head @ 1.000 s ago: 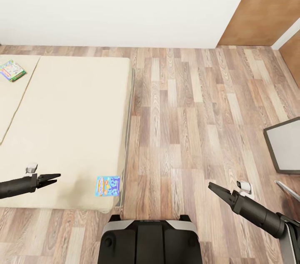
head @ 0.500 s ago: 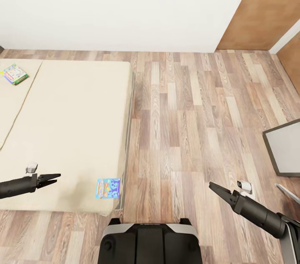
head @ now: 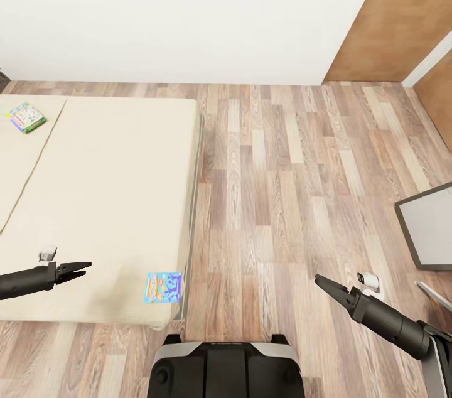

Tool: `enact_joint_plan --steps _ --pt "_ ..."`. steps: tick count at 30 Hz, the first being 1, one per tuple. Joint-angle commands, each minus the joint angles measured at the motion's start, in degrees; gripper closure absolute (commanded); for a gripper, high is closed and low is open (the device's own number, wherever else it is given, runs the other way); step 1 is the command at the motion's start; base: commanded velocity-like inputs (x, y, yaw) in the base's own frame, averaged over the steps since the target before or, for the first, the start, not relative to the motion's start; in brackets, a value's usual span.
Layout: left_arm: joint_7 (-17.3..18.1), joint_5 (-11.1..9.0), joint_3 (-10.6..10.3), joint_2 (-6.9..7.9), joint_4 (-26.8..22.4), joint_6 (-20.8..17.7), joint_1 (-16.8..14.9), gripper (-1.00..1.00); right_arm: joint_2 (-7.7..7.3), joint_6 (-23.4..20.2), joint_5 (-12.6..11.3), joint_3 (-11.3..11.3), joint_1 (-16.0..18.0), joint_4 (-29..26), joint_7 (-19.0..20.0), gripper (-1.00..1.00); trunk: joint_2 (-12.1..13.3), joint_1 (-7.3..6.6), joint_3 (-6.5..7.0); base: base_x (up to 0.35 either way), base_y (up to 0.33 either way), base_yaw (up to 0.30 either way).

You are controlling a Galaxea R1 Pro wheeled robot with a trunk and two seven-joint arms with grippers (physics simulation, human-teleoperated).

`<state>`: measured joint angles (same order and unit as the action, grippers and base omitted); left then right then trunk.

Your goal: Put all the toys in the child's room - the three board games (two on the bed and one on the table), the two jigsaw puzzles on the table, and the tennis ball on the table - inside the toy box on the table in the child's room.

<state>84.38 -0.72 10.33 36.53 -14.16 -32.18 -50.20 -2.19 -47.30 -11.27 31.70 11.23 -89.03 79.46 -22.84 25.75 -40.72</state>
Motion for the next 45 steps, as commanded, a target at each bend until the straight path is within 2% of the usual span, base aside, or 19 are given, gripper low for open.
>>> enact_joint_plan --steps 1,45 --pt "0.2 -0.1 0.0 0.02 0.0 -0.6 0.0 -1.0 0.0 -0.5 -0.1 0.0 0.0 0.0 0.1 -1.0 -0.1 0.04 0.03 0.0 0.0 0.0" --pt "0.3 -0.1 0.2 -0.05 -0.1 -1.1 -0.1 -1.0 0.08 -0.4 0.1 0.1 0.0 -0.1 0.1 -1.0 -0.1 0.04 4.19 0.0 0.0 0.0"
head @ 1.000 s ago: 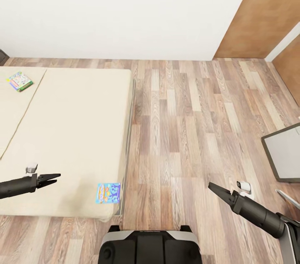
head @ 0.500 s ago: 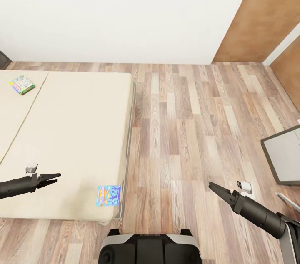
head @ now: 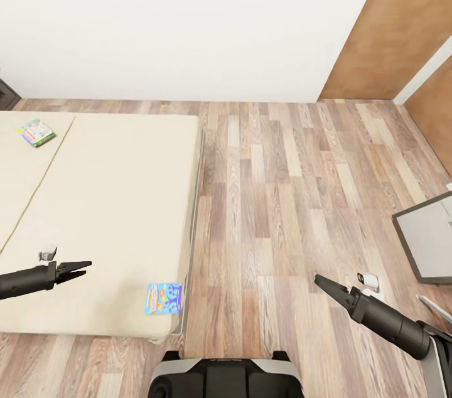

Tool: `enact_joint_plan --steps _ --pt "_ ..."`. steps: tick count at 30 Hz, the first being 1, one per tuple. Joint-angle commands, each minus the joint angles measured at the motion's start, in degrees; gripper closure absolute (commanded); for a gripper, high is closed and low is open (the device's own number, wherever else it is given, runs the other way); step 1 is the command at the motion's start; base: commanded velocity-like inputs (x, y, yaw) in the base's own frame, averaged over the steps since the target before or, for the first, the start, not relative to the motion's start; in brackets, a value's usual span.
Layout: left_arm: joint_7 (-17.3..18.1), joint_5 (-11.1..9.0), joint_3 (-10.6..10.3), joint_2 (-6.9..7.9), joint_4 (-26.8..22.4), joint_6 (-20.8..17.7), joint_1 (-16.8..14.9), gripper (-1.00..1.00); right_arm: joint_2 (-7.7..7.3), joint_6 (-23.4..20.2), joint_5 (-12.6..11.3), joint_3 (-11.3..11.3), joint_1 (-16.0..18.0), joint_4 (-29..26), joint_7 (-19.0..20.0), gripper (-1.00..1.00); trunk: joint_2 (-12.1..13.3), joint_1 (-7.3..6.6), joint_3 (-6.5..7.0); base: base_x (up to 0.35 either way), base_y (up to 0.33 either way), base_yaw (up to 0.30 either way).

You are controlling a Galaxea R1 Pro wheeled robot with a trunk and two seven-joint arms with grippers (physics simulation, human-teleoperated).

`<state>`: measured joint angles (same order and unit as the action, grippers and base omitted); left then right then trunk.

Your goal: Put all the toys in the child's room - the three board games (two on the bed and one on the table), the two jigsaw puzzles on the table, and the tennis ball on the table - inside the toy box on the table in the child's room.

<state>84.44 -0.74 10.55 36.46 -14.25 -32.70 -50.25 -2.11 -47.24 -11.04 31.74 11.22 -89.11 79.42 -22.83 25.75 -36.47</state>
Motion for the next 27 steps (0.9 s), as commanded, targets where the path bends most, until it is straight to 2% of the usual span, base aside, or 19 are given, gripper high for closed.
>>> enact_joint_plan --steps 1,27 --pt "0.2 -0.1 0.0 0.01 0.0 -0.6 0.0 -1.0 0.0 -0.5 -0.1 0.0 0.0 0.0 0.1 -1.0 -0.1 0.03 0.03 0.0 0.0 0.0" --pt "0.2 -0.1 -0.1 0.01 0.0 -0.5 0.0 -1.0 -0.07 -0.5 -0.1 0.2 0.0 0.0 0.3 -1.0 -0.1 0.03 2.49 0.0 0.0 0.0"
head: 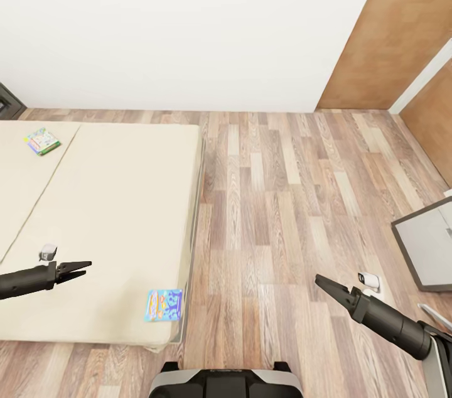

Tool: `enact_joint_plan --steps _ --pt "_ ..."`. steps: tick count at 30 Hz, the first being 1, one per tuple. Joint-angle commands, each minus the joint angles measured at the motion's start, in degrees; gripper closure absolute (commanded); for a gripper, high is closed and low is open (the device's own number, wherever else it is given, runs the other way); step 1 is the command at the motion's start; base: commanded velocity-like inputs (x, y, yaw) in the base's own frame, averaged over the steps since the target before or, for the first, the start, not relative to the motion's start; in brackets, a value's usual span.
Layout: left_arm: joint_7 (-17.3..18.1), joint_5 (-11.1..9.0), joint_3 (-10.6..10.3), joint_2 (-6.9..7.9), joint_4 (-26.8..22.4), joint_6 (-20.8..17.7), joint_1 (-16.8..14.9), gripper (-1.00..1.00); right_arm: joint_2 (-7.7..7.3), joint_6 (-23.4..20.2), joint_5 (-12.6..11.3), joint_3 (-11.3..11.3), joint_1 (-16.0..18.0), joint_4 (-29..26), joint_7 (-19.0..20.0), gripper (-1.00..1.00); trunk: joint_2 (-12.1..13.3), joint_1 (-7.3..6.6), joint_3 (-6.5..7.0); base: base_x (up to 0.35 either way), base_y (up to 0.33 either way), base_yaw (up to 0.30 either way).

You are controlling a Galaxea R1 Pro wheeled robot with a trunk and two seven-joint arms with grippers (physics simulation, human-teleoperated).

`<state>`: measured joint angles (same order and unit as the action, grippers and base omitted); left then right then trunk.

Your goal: Put all the toys in the child's room - the three board games (two on the bed and one on the table), the two jigsaw puzzles on the table, and the tennis ball on the table - inside the toy box on the table in the child's room.

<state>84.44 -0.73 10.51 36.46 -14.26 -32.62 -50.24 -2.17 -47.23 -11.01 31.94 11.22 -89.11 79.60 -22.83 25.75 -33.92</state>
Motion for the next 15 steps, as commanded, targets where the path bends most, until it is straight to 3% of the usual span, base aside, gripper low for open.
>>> enact_joint_plan --steps 1,15 --pt "0.2 -0.1 -0.1 0.01 0.0 -0.6 0.0 -1.0 -0.01 -0.5 -0.1 0.0 0.0 0.0 0.1 -1.0 -0.1 0.03 0.03 0.0 0.0 0.0" --pt "0.2 -0.1 -0.1 0.01 0.0 -0.6 0.0 -1.0 -0.01 -0.5 -0.2 0.1 0.0 0.0 0.2 -1.0 -0.1 0.03 1.35 0.0 0.0 0.0"
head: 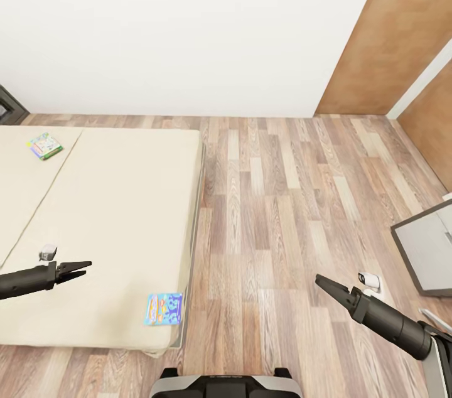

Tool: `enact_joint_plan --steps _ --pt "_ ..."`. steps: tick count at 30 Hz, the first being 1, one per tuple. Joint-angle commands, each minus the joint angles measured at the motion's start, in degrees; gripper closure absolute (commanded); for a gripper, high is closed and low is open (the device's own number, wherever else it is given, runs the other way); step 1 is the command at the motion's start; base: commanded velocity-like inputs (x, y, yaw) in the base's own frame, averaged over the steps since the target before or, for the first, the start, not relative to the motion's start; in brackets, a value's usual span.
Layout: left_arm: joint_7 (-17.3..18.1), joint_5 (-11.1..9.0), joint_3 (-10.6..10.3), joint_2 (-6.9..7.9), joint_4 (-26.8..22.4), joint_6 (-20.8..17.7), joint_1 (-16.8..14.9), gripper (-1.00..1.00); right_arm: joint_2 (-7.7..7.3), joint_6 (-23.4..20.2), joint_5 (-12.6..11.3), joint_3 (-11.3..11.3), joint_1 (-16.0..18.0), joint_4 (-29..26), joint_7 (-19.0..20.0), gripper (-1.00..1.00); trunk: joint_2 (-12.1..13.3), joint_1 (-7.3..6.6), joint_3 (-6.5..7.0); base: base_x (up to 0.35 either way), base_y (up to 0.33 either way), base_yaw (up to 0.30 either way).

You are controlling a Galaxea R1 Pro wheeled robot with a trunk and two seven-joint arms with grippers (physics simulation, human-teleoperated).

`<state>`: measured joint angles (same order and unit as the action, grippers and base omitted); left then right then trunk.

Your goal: Put all the toys in the child's room - the three board games (two on the bed and one on the table), the two jigsaw puzzles on the table, and the tennis ball on the table - inside the toy box on the table in the child's room.

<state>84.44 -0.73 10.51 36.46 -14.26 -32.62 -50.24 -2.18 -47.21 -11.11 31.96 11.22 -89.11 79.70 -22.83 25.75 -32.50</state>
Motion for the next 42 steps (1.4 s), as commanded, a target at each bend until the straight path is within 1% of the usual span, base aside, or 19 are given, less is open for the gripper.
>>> enact_joint_plan --steps 1,42 --pt "0.2 -0.1 -0.1 0.02 0.0 -0.6 0.0 -1.0 -0.01 -0.5 -0.1 0.0 0.0 0.0 0.1 -1.0 -0.1 0.03 0.02 0.0 0.0 0.0" --pt "0.1 -0.1 -0.1 0.02 0.0 -0.7 0.0 -1.0 -0.02 -0.4 -0.1 0.1 0.0 0.0 0.2 -1.0 -0.1 0.03 3.9 0.0 0.0 0.0"
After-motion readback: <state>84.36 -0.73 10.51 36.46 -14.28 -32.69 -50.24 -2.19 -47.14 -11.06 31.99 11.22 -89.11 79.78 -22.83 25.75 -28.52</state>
